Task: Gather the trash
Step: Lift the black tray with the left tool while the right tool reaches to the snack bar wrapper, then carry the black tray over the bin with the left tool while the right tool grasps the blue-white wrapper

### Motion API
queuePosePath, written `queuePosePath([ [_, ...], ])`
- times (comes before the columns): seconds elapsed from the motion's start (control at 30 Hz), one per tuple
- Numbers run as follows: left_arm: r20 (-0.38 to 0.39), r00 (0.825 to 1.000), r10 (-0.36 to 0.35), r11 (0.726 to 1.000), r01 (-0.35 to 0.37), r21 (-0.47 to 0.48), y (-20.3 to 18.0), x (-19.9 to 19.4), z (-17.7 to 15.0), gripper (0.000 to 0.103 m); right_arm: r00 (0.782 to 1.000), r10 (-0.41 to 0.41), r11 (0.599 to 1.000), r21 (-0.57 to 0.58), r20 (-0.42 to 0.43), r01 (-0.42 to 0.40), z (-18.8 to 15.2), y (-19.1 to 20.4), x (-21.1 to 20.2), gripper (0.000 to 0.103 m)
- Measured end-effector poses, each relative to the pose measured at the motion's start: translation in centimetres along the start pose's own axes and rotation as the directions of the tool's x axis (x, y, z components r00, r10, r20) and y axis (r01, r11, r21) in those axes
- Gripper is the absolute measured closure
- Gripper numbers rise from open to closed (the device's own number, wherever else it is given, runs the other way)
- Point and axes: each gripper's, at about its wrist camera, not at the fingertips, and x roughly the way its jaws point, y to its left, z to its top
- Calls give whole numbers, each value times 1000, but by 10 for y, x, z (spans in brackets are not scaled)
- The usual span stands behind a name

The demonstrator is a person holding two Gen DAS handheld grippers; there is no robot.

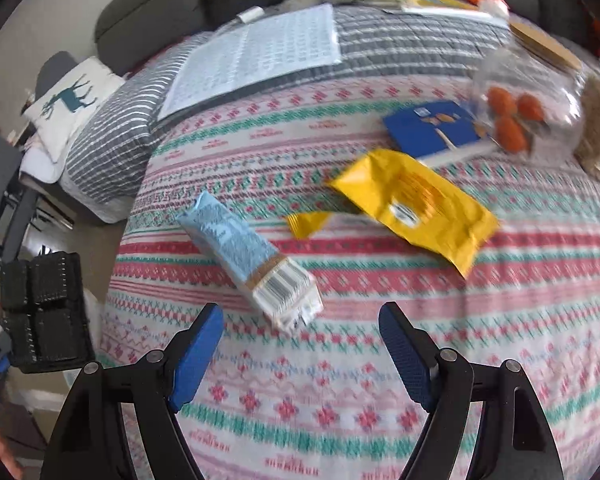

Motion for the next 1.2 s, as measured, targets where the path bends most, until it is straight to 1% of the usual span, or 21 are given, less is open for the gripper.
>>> queuePosePath([
  [0.1, -1, 1000, 6, 1000, -6, -1, 3, 0, 0, 66, 1000, -22, 1000, -23, -19, 21, 3, 0, 15, 23],
  [0.17, -5, 1000, 17, 1000, -17, 8, 4, 1, -2, 66, 1000, -2, 1000, -23, 5, 2, 5, 0, 16, 23],
  [0.23, -9, 999, 35, 999, -35, 24, 4, 2, -4, 66, 1000, 18, 999, -32, 14, -17, 7, 5, 20, 27],
  [0.27, -11, 999, 44, 999, -44, 31, 5, 3, -6, 66, 999, 30, 999, -39, 13, -29, 7, 7, 22, 34],
  [0.3, -14, 999, 53, 998, -52, 34, 6, 4, -7, 66, 999, 47, 998, -46, 4, -47, 7, 10, 24, 45],
  [0.33, -16, 998, 57, 998, -56, 35, 8, 4, -8, 66, 998, 60, 997, -46, -8, -60, 6, 13, 26, 46],
  [0.4, -17, 998, 67, 997, -67, 33, 12, 4, -9, 66, 997, 77, 995, -55, -19, -78, 4, 19, 26, 53],
  [0.47, -13, 997, 73, 997, -72, 30, 18, 0, -11, 66, 997, 71, 994, -80, -23, -73, 2, 27, 22, 54],
  [0.67, 10, 995, 96, 995, -96, 8, 44, -14, -9, 66, 998, 58, 987, -150, -16, -60, -13, 49, -9, 56],
  [0.73, 20, 994, 110, 994, -110, -8, 56, -19, -7, 66, 999, 49, 988, -148, -17, -51, -20, 50, -17, 57],
  [0.8, 34, 991, 130, 991, -129, -29, 71, -26, -5, 66, 998, 45, 993, -112, -33, -48, -28, 47, -23, 57],
  [0.83, 39, 990, 139, 990, -137, -37, 76, -28, -4, 66, 998, 56, 994, -88, -42, -59, -32, 46, -26, 57],
  [0.9, 51, 985, 163, 985, -160, -61, 90, -33, -2, 66, 997, 68, 994, -77, -42, -71, -35, 49, -30, 57],
  [1.07, 52, 977, 206, 975, -201, -95, 112, -37, -1, 66, 995, 97, 990, -106, -21, -98, -41, 68, -41, 57],
  [1.2, 63, 974, 218, 973, -212, -92, 123, -32, 0, 64, 993, 122, 984, -133, -11, -122, -43, 89, -44, 57],
])
